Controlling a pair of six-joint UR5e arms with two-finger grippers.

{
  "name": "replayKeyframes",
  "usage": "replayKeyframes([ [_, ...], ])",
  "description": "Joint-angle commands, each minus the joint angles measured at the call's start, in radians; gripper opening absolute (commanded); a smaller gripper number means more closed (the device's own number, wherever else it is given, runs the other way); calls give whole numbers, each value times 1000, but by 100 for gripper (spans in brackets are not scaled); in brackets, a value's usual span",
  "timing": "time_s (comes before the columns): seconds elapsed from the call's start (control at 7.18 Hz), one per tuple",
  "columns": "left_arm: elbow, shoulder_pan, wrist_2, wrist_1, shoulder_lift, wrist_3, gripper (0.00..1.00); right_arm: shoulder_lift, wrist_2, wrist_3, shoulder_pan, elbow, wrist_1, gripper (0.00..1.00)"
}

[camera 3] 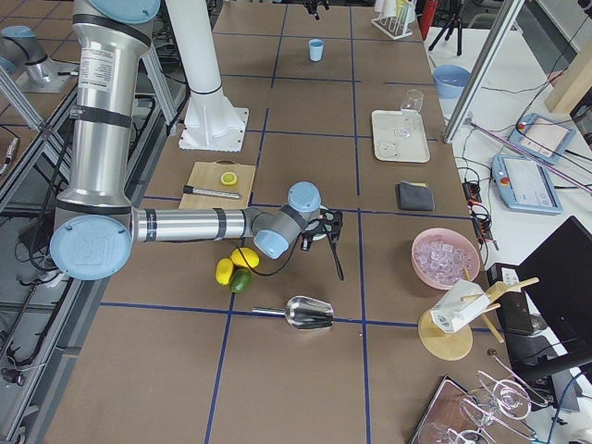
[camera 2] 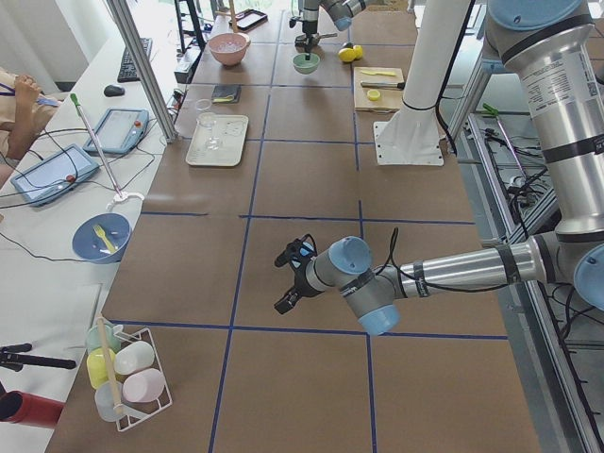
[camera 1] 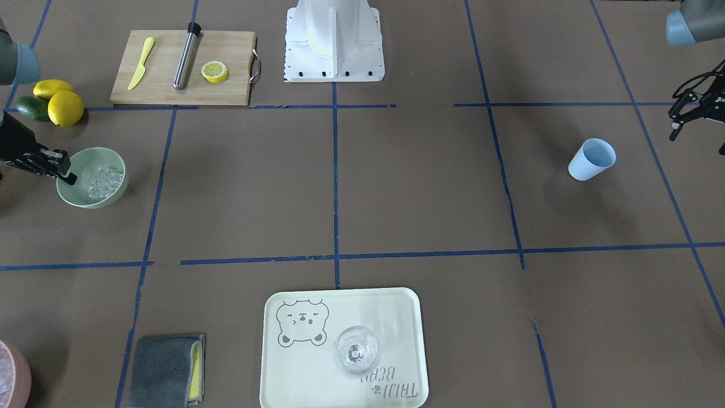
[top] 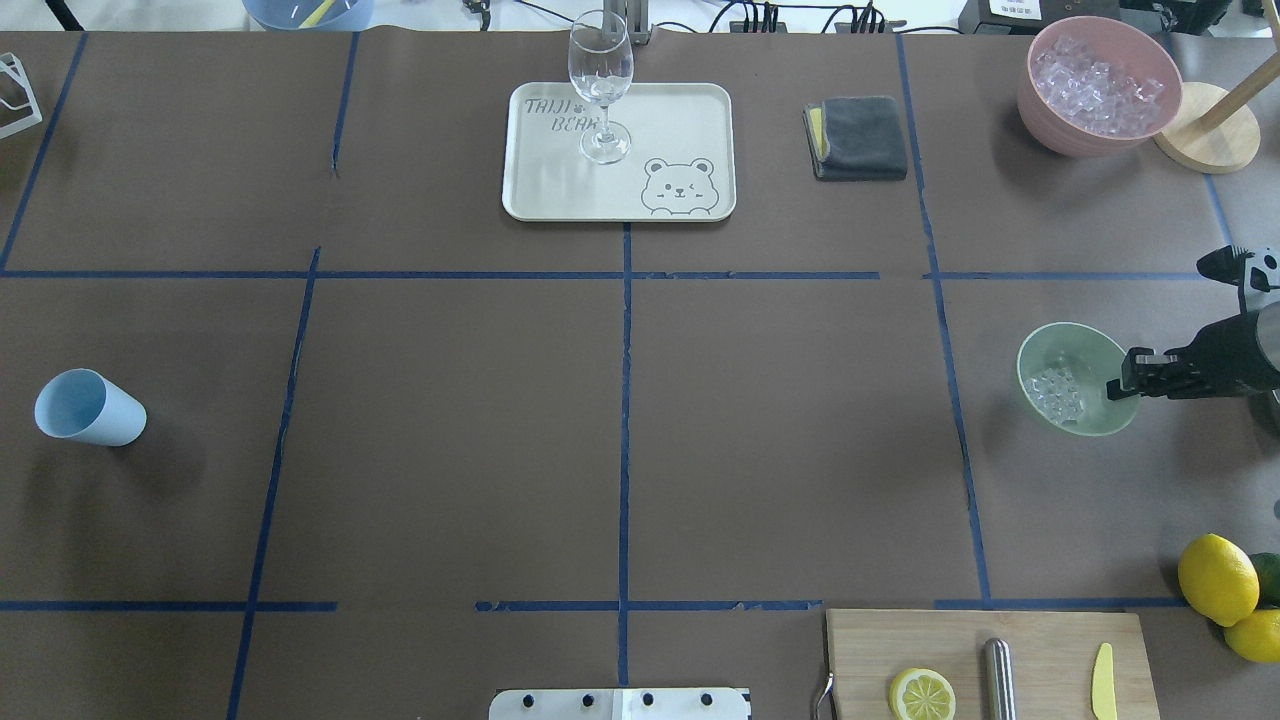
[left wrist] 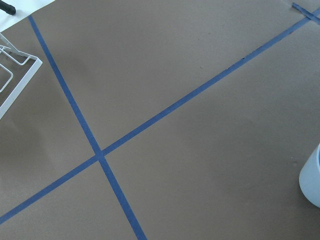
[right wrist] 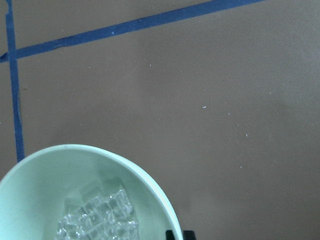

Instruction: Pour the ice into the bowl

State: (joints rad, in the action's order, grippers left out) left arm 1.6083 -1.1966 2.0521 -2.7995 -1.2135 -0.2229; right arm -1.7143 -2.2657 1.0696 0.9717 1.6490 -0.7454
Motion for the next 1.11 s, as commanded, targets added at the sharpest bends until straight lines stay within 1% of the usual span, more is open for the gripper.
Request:
replayKeyframes([
  [0.0,2,0,0,0,0,1,100,5,12,-5,-17,-20,-2,10],
  [0.14,2,0,-1,0,0,-1,100,7,11,-7,-18,-20,-2,24],
  [0.28,2,-1,-1,0,0,0,100,7,9,-10,-18,-20,-2,71],
  [0.42,2,-1,-1,0,0,-4,100,5,2,-8,-15,-15,0,100],
  [0.56,2,0,-1,-6,2,-4,100,5,2,-13,-13,-6,0,100],
  [0.7,1,-1,-1,-9,2,-4,100,-8,-17,-13,7,50,-5,100],
  [0.84,1,0,0,-9,2,-6,100,-20,-87,-17,98,55,-12,100],
  [0.97,1,0,5,-6,0,-4,100,-27,-139,-49,163,54,-20,100],
])
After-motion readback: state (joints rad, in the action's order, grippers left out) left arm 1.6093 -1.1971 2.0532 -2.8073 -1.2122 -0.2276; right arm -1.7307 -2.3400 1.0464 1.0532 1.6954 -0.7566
